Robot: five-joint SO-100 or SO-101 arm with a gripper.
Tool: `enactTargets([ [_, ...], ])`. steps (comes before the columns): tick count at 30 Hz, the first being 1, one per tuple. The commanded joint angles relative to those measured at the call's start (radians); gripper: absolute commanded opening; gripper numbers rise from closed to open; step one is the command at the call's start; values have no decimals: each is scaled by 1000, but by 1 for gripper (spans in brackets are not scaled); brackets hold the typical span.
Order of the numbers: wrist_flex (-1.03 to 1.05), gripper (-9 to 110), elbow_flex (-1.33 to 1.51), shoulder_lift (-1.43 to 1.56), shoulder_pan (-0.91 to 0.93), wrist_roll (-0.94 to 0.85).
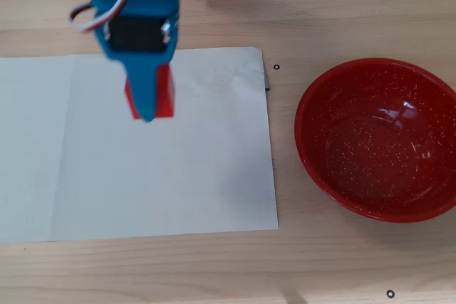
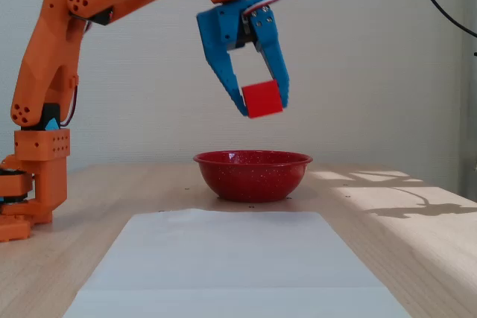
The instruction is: Grasp the red cube and put it in the red bowl
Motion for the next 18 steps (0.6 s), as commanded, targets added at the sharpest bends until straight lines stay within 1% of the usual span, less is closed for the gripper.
enactTargets([
  [1, 3, 0, -34, 198, 75, -41],
  [8, -32, 0, 75, 330, 268, -135],
  [13, -40, 0, 87, 345, 408, -213],
  [18, -109, 0, 144, 364, 557, -264],
])
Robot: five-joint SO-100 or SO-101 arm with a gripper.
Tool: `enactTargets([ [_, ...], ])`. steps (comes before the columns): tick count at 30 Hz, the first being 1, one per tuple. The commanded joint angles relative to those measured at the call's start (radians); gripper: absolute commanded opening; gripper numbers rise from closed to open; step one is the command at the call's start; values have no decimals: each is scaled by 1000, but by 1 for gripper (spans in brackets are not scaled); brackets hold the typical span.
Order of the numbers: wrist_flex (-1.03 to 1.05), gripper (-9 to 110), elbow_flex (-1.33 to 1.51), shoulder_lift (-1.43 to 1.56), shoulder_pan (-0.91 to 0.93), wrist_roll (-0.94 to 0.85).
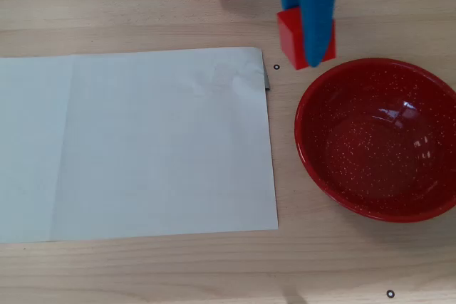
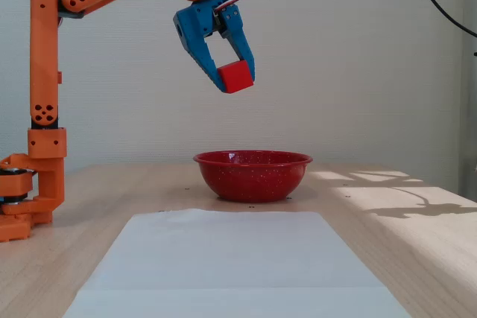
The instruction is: Grasp the red cube and put it in the red bowl
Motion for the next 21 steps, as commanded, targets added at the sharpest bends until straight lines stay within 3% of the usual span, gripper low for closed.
enactTargets([
  [1, -64, 0, -31, 147, 78, -43],
  [9, -305, 0, 141, 141, 229, -83],
  [18, -568, 0, 316, 20, 265, -51],
  [21, -637, 6, 353, -25, 267, -34],
])
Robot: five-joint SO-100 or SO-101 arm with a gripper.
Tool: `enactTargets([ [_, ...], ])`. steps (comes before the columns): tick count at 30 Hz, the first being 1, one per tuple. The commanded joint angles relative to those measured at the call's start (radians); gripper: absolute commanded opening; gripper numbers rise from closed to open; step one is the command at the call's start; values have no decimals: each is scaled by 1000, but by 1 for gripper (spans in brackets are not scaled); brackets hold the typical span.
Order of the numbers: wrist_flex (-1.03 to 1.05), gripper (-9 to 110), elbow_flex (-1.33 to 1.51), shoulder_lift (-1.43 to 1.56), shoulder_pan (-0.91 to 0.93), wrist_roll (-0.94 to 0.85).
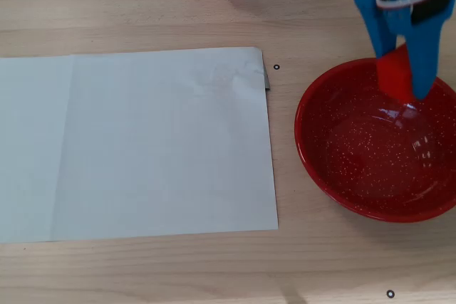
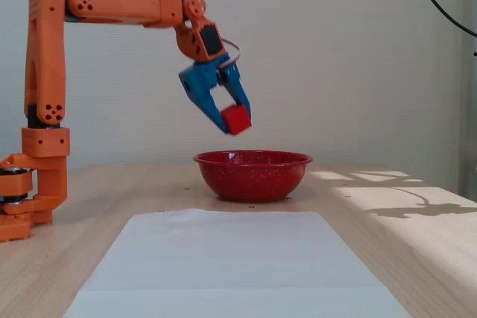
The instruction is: Grasp the red cube and put it in the red bowl
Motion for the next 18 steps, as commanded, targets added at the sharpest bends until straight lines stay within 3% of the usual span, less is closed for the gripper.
enactTargets([
  [1, -55, 11, -54, 40, 17, 41],
  [6, -89, 27, 8, 26, 14, 72],
  [11, -58, 32, 9, 52, 0, 67],
  [13, -21, 30, -17, 63, -6, 61],
  [18, 104, 10, -150, 106, -40, 46],
])
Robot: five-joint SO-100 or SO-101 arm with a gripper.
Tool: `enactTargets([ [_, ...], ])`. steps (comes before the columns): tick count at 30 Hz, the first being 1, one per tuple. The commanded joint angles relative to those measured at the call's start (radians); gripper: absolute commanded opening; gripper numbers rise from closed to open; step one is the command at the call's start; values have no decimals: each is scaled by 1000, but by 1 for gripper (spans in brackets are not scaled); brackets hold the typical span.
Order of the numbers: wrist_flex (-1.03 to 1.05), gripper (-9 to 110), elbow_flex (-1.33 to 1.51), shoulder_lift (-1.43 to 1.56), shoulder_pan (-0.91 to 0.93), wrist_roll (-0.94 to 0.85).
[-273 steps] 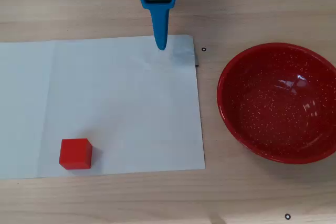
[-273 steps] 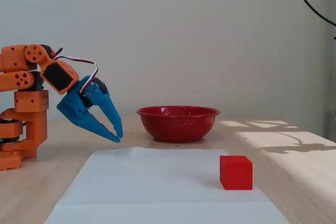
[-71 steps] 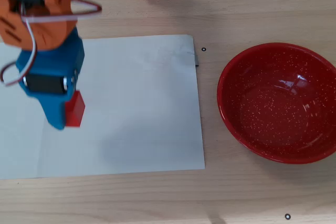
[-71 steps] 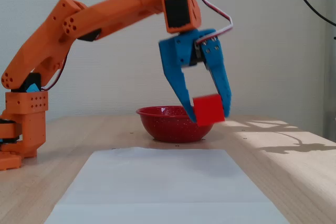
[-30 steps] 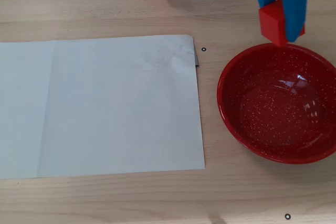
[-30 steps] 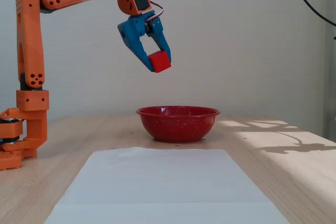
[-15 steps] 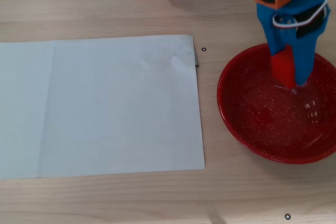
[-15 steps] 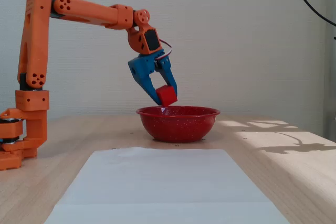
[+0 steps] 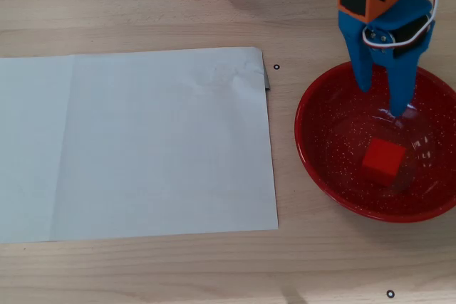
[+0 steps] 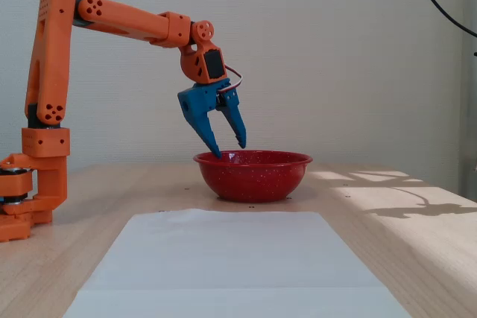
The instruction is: Grasp the red cube and put it in the red bowl
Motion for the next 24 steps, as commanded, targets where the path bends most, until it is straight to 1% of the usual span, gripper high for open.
enactTargets([
  [1, 66, 8, -186, 170, -51, -9],
  [3, 110, 7, -225, 209, -78, -15],
  [6, 158, 0, -253, 281, -126, -6],
  [12, 216, 0, -224, 457, -245, 9],
  [19, 199, 0, -52, 672, -397, 5],
  [24, 109, 0, 186, 845, -465, 12],
])
